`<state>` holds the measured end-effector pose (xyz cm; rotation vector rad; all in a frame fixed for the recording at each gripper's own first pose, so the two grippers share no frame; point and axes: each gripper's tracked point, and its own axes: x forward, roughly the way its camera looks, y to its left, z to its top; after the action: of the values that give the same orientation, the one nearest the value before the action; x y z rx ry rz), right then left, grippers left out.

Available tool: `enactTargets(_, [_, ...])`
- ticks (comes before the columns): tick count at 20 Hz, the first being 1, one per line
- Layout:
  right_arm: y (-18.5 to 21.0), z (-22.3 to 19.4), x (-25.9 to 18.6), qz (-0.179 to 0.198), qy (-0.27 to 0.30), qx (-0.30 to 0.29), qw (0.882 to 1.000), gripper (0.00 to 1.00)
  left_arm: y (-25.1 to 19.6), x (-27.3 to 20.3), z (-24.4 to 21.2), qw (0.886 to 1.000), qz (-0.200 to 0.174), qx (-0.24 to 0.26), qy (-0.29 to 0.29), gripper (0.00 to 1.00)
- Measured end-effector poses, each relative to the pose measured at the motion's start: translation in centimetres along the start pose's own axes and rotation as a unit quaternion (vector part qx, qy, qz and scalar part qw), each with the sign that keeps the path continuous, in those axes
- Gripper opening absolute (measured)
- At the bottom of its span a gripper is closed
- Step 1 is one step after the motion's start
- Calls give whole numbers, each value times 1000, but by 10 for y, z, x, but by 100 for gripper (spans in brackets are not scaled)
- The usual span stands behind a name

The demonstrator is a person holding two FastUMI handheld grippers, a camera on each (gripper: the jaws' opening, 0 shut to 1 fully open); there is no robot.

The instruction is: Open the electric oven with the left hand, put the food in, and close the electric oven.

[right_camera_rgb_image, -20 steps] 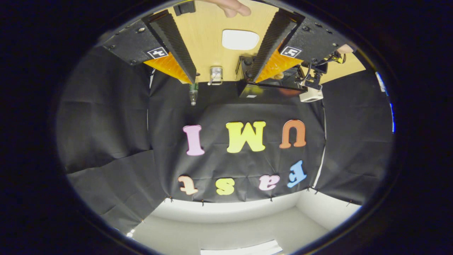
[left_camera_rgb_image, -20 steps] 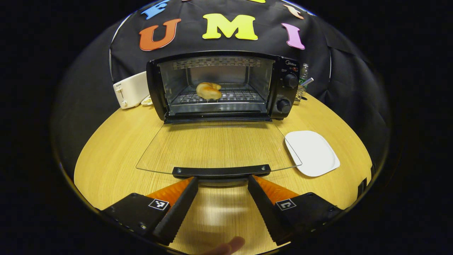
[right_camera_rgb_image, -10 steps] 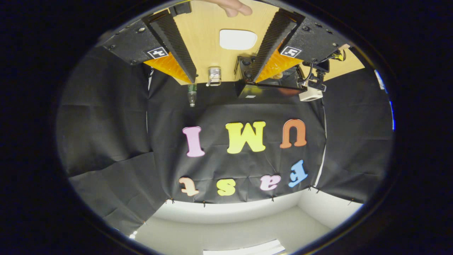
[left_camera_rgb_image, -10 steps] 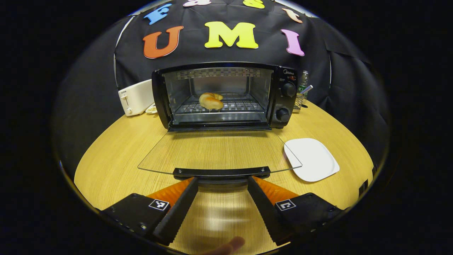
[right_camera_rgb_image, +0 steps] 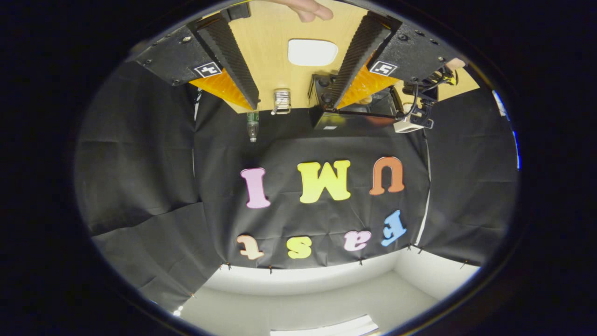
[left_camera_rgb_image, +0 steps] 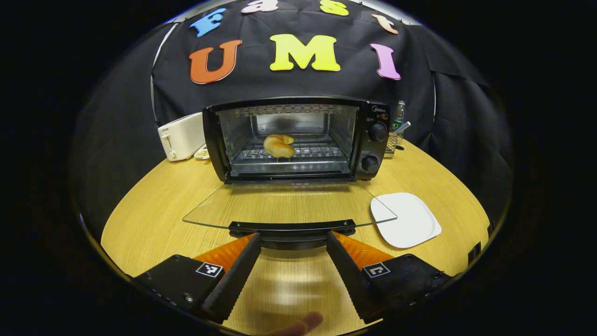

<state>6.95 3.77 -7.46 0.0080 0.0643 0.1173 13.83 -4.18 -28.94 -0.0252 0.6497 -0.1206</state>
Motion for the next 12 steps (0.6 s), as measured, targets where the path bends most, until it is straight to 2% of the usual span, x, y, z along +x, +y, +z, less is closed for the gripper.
enactTargets(2, [0,0,-1,1,-1,-1,1000,96,0,-3,10,1000,1,2,-11,94])
enactTargets(4, [4,5,-3,8,-9,-1,1000,99,0,-3,17,1000,1,2,-19,94])
enactTargets(5, [4,6,-3,11,-12,-2,1000,96,1,-4,21,1000,1,2,-22,94])
enactTargets(12, [7,9,-5,15,-15,-6,1000,96,3,-5,63,998,3,3,-61,94])
